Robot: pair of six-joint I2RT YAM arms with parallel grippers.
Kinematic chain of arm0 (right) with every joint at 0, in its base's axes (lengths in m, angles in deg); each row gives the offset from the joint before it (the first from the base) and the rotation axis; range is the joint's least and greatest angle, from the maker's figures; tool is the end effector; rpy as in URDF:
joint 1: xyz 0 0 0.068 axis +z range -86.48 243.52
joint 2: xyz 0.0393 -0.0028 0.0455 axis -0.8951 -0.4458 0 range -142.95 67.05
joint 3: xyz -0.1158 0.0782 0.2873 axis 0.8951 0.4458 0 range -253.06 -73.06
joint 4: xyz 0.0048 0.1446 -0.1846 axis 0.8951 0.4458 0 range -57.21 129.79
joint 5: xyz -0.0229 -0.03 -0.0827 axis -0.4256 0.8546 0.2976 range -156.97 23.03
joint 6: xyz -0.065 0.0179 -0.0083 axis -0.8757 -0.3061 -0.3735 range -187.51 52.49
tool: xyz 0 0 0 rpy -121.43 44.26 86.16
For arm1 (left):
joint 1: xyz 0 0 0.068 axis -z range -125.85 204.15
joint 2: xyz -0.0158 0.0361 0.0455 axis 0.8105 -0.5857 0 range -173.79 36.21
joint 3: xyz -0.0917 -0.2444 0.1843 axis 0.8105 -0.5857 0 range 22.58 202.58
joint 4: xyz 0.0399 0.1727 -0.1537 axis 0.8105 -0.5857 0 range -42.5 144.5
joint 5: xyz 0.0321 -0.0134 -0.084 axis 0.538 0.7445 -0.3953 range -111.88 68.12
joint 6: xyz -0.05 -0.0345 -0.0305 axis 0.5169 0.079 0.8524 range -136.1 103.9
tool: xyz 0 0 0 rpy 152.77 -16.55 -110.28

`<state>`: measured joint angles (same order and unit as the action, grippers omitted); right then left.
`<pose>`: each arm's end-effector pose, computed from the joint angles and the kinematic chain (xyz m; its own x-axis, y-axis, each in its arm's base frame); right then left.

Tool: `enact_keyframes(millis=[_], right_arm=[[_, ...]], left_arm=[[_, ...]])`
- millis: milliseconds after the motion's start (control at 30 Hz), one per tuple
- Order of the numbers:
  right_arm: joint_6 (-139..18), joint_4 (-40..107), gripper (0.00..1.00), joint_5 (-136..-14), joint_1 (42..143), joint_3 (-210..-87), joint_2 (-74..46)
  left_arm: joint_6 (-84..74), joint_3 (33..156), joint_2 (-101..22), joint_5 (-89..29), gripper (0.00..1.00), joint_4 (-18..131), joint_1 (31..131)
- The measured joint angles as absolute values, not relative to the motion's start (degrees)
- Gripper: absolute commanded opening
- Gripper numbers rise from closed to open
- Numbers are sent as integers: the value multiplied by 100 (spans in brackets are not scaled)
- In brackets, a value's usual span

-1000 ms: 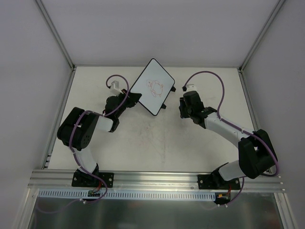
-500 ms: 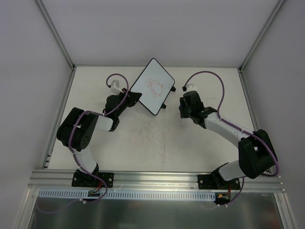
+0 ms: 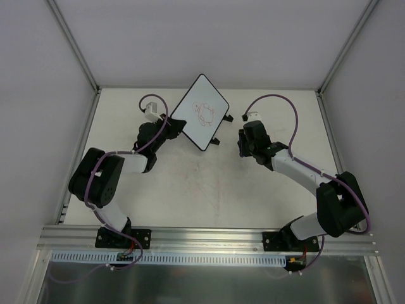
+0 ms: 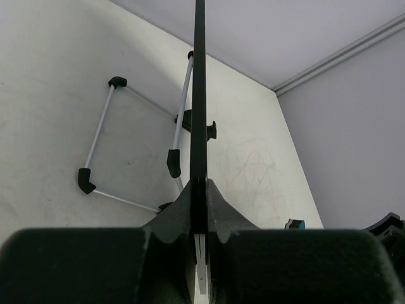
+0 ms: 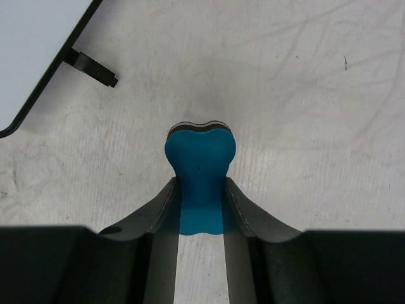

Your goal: Erase the whiteboard

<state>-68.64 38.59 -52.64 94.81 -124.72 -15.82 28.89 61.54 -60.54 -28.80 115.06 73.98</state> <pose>0.2621 0.1435 0.2861 -0.5077 -0.3308 -0.7955 -0.3442 0.9243 -0.1648 0.3277 -0.1251 0.2787 -0.2859 -0.6430 -0.7105 0.3504 0.6200 -0.7020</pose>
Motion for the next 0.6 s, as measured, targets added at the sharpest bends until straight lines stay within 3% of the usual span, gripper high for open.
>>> enact_keyframes(millis=[600], right_arm=[[-6864,3857,0,-5264,9481,-12467,-1582]], left_arm=[[2951,6656,-4946,-3398,0,10745,6651]])
